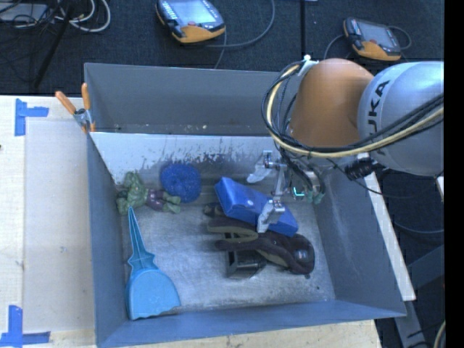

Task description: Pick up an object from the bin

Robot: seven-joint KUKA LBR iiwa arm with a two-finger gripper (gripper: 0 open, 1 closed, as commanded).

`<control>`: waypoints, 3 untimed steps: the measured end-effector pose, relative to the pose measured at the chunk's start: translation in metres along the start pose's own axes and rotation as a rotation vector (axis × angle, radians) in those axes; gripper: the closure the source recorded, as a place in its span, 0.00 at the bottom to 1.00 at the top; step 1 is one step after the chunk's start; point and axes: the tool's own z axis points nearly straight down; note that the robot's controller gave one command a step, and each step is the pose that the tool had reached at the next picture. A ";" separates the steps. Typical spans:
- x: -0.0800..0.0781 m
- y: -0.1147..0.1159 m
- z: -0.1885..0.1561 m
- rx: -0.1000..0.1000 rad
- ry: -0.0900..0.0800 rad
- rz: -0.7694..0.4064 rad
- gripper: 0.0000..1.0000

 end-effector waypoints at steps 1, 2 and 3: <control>-0.002 0.000 -0.004 0.000 -0.008 0.000 0.00; 0.009 0.004 0.033 0.000 -0.015 0.063 1.00; 0.009 0.004 0.033 0.000 -0.015 0.063 1.00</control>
Offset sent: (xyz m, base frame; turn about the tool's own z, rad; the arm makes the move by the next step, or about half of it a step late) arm -0.0323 0.0090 -0.1003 0.1284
